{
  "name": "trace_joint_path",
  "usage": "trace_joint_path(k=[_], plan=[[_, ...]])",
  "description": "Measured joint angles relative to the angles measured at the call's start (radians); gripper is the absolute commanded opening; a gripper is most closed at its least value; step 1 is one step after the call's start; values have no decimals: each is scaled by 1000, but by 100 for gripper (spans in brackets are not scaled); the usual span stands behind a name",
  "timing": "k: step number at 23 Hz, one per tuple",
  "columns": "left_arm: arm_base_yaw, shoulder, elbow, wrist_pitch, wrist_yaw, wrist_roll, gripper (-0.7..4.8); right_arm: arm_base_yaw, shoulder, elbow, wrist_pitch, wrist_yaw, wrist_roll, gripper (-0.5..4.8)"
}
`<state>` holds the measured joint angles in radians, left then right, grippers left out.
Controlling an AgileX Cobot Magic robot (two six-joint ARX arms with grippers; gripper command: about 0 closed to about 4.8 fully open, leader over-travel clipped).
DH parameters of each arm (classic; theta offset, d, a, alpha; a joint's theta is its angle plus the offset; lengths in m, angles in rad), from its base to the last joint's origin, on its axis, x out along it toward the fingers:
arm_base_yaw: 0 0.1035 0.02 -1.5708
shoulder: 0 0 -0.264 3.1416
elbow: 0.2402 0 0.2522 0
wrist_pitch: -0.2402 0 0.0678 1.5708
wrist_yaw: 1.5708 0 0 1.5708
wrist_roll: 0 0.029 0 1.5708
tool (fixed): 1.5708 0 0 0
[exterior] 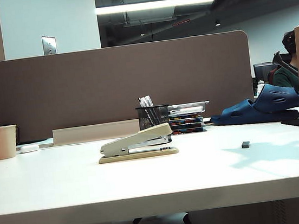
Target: Press the stapler down.
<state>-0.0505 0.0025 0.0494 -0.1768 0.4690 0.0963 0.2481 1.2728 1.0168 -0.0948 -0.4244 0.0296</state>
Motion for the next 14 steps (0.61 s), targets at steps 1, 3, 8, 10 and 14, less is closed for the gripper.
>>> trace_joint_path(k=[1, 3, 8, 10, 14], plan=[[0, 0, 0, 0, 0, 0, -5, 4, 36, 18, 0, -5, 3, -9], [0, 0, 0, 0, 0, 0, -5, 7, 96, 49, -8, -24, 6, -9], [0, 0, 0, 0, 0, 0, -5, 8, 240, 128, 2, -59, 24, -9], [0, 0, 0, 0, 0, 0, -5, 8, 291, 149, -4, -74, 26, -9], [0, 0, 0, 0, 0, 0, -5, 8, 365, 170, 3, -134, 26, -9]])
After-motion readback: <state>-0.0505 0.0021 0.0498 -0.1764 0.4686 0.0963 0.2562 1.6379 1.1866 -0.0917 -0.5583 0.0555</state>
